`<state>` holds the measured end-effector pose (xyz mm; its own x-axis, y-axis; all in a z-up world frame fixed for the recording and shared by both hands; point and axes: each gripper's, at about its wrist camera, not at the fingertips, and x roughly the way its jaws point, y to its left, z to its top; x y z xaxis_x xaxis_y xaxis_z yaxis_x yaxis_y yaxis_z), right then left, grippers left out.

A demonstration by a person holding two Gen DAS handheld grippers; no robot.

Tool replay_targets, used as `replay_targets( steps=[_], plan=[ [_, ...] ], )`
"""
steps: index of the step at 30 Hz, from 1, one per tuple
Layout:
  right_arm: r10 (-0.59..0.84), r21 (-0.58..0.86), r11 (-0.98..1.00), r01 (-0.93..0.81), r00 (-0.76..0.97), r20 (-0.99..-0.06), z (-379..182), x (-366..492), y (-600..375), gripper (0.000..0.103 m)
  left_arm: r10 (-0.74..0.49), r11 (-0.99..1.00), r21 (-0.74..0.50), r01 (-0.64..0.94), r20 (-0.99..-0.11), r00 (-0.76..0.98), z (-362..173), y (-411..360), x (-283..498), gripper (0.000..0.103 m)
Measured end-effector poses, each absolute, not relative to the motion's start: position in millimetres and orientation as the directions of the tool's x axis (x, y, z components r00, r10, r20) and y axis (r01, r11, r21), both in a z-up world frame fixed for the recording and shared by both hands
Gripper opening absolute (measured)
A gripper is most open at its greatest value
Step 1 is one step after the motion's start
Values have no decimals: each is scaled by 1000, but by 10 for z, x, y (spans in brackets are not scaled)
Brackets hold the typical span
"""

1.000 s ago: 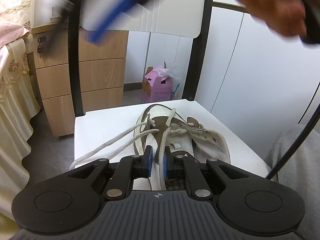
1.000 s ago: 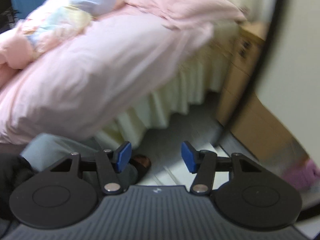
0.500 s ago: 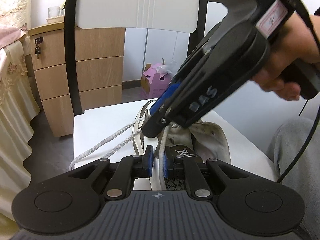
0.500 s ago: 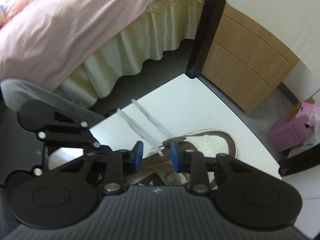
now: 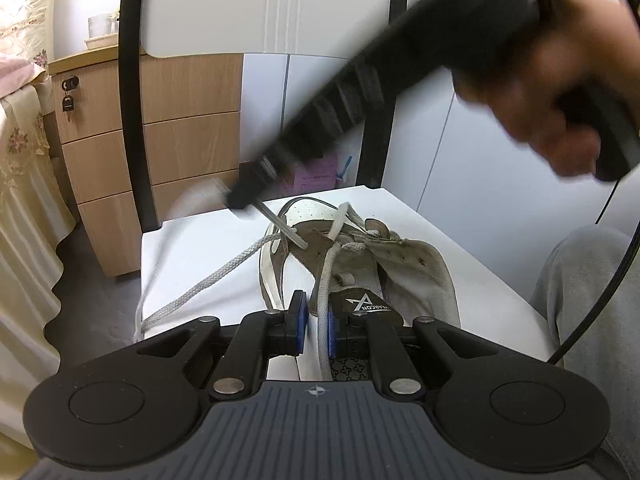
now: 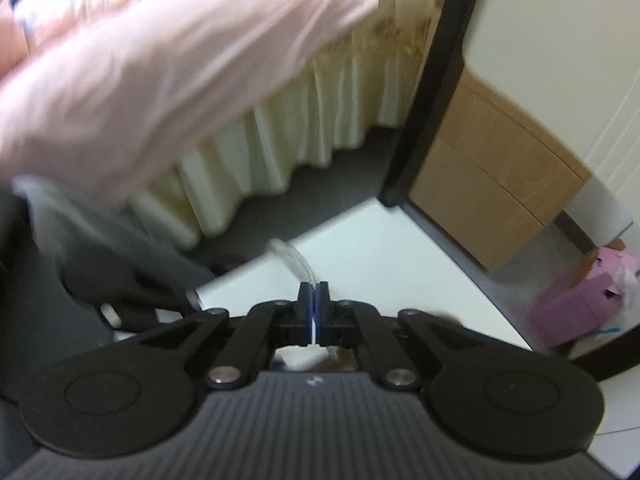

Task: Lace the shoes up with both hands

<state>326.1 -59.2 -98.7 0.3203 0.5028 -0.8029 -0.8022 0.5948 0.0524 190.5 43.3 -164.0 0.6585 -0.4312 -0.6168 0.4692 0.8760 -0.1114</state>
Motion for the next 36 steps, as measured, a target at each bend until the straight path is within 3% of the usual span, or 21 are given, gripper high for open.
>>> replay_targets(
  steps=[8,16,19,25,26,28,29,30,36],
  plan=[
    [657,124,528,-840,311,-687,-320,3303,-228,2,-431,873,-103,476,-617,658,-1638,416,1892,11],
    [737,161,403,-901,216,-640,-12,3196,377,2,-435,870,-103,481,-618,655,-1641,429,1896,11],
    [747,158,345,-925,169,-643,19,3078,611,2,-437,871,-107,480,-617,655,-1637,437,1899,11],
    [668,128,320,-939,127,-734,-151,3040,799,4,-439,871,-113,479,-617,653,-1632,448,1905,11],
    [653,133,328,-935,123,-747,-197,3047,787,6,-438,871,-112,479,-618,653,-1633,443,1908,11],
    [629,123,346,-930,132,-766,-266,3068,734,23,-436,872,-110,478,-619,653,-1636,438,1913,11],
    [618,117,352,-929,137,-774,-291,3074,700,42,-435,872,-110,477,-619,654,-1638,437,1916,11],
    [607,106,361,-927,148,-781,-315,3071,653,52,-435,872,-109,476,-619,654,-1639,436,1918,11],
    [541,59,429,-901,204,-816,-382,3216,260,51,-431,875,-111,470,-619,657,-1637,432,1917,11]
  ],
)
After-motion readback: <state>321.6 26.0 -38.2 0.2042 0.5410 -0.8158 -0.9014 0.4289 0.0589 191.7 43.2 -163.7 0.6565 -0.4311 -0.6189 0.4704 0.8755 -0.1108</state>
